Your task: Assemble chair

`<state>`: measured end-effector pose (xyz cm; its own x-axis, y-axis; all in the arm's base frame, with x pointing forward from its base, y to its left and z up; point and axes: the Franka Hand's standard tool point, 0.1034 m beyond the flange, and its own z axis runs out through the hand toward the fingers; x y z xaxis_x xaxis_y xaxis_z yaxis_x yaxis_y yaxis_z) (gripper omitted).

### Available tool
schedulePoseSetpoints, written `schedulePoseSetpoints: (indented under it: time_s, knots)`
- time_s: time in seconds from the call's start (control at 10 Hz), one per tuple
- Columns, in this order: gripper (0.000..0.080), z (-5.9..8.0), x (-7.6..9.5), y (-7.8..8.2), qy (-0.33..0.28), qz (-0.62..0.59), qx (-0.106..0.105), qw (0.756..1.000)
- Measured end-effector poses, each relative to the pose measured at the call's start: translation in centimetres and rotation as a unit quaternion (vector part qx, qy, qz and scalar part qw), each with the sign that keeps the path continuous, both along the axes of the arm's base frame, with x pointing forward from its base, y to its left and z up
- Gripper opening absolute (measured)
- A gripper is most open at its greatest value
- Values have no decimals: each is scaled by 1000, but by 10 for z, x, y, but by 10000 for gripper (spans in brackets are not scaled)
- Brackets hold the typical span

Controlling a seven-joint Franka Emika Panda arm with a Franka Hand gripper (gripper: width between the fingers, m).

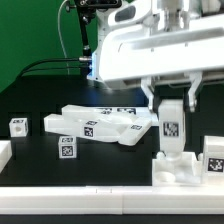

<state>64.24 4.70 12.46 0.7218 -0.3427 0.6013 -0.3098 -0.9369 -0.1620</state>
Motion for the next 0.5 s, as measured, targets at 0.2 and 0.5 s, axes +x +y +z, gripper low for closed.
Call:
schedulePoseSetpoints:
  time_s: [0.2,0.5]
  knots:
    - [285,-7,-3,5,12,15,-12,1000]
    - [285,-16,-7,3,21,32,-32,999]
